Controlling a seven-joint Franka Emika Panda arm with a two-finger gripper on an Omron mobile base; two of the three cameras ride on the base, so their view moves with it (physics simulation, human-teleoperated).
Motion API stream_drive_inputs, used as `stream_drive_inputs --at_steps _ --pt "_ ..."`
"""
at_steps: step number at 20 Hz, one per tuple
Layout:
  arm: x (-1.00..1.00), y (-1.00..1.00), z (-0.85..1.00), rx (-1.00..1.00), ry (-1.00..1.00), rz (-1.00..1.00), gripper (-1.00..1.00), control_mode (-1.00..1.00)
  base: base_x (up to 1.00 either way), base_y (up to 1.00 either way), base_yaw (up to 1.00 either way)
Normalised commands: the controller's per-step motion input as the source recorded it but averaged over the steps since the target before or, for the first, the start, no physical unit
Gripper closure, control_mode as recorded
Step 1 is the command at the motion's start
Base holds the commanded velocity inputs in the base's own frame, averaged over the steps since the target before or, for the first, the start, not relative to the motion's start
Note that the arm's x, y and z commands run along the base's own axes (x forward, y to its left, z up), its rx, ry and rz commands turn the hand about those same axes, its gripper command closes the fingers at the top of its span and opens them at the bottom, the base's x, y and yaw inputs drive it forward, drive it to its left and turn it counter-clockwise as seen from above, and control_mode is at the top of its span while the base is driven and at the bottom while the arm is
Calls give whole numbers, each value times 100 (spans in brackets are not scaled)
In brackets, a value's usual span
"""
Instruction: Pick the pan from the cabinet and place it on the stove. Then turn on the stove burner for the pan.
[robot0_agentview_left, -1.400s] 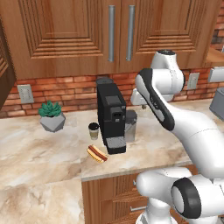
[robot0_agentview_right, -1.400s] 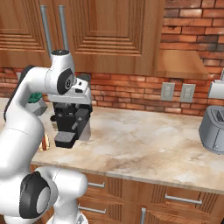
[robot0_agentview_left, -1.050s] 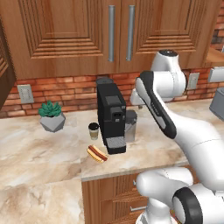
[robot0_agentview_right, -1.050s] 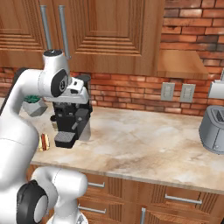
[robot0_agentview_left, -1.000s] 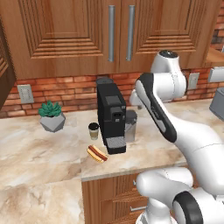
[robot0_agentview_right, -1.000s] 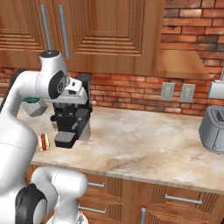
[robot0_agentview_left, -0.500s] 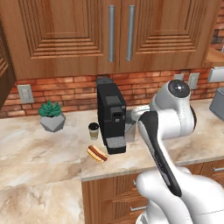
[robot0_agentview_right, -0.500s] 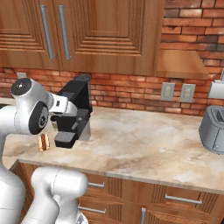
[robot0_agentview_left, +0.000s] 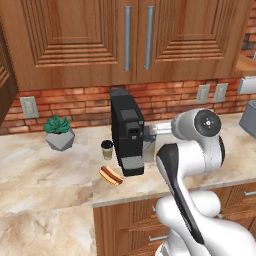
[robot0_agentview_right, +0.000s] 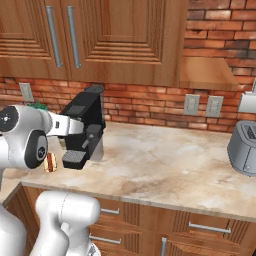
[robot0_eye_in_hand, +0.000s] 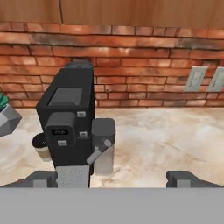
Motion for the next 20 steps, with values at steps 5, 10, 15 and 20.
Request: stream_drive_inputs --at_steps 5,10,15,20 --pt "-3 3 72 0 -11 -7 -100 -100 0 0 0" --pt "0 0 63 1 -10 -4 -100 -100 0 0 0" --pt "-10 -2 18 6 -11 -6 -100 -100 0 0 0" --pt "-4 -3 0 4 0 -1 -100 -100 0 0 0"
